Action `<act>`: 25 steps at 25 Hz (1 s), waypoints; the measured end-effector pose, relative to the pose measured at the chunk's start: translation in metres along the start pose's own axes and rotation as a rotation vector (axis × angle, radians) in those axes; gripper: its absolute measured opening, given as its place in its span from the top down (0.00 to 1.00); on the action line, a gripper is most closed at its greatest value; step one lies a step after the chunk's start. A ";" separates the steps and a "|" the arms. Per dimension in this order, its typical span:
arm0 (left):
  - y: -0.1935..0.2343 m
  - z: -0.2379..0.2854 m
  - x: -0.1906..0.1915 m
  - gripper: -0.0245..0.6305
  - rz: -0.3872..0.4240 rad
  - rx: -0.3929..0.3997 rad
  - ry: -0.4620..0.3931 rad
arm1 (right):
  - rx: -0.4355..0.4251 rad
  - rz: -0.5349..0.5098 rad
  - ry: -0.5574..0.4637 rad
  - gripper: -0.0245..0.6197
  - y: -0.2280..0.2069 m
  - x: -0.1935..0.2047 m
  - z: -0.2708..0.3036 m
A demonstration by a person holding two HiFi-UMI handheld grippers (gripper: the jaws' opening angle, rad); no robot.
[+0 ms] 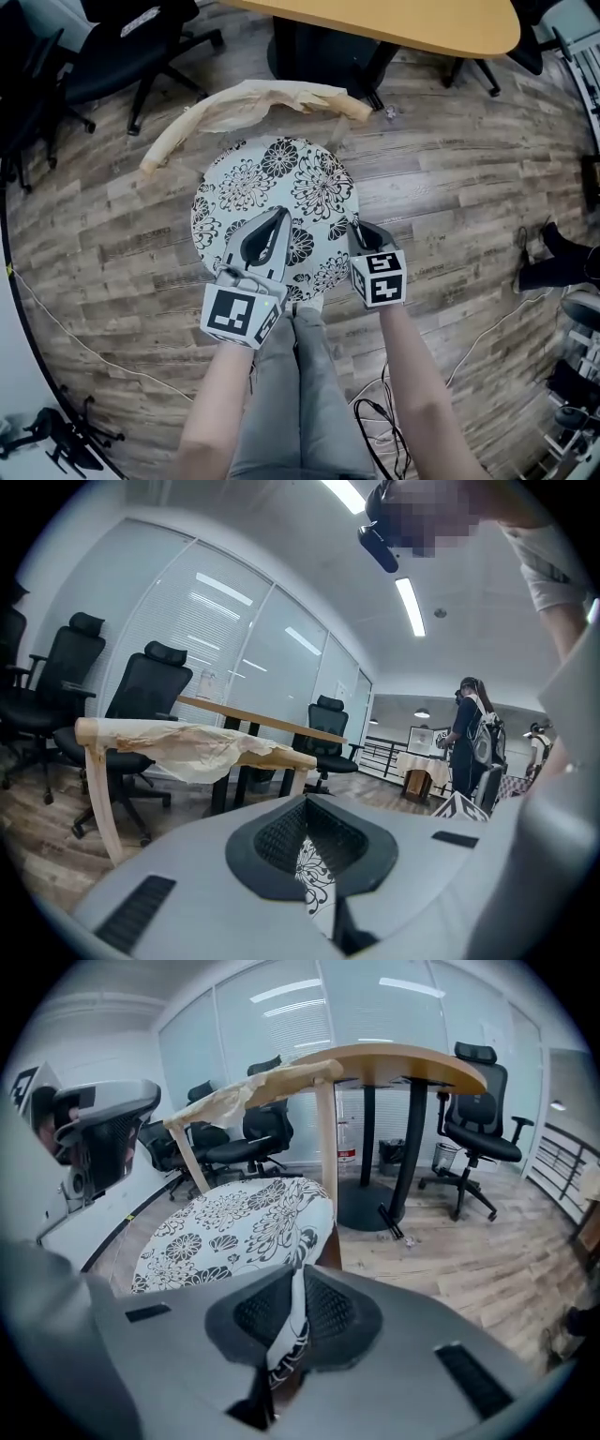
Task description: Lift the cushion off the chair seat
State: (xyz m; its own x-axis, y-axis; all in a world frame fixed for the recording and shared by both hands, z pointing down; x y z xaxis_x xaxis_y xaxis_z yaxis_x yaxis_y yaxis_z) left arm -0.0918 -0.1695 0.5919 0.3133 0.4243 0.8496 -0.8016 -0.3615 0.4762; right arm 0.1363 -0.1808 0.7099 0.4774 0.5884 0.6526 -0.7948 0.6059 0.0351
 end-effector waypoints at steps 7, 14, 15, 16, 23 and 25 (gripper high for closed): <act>-0.015 -0.012 -0.016 0.96 0.016 -0.006 -0.021 | 0.002 -0.016 -0.053 0.90 0.012 -0.017 -0.032; -0.032 -0.019 -0.028 0.96 0.059 0.042 -0.016 | -0.002 -0.041 -0.081 0.90 0.017 -0.033 -0.056; -0.034 -0.020 -0.029 0.96 0.064 0.045 -0.016 | -0.002 -0.046 -0.085 0.90 0.018 -0.035 -0.060; -0.036 -0.022 -0.031 0.96 0.066 0.046 -0.017 | -0.002 -0.051 -0.091 0.90 0.019 -0.038 -0.064; -0.049 -0.034 -0.045 0.96 0.049 0.015 -0.027 | -0.003 -0.059 -0.122 0.90 0.022 -0.055 -0.093; -0.053 -0.036 -0.050 0.96 0.053 0.011 -0.032 | -0.005 -0.069 -0.129 0.90 0.021 -0.060 -0.101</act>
State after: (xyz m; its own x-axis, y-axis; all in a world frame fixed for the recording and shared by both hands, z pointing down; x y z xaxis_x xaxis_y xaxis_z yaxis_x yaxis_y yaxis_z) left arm -0.0835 -0.1414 0.5155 0.2869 0.3774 0.8805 -0.8117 -0.3924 0.4326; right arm 0.1287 -0.1493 0.5956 0.4786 0.4715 0.7407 -0.7595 0.6457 0.0797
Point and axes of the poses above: the fingertips, and each gripper's own axes: z forward along the fingers, y to its left, x out of its underside, the point moved 10 cm from there along -z, backward along the fingers, and after that the axes turned 14 degrees about -z, right-handed, at the moved point
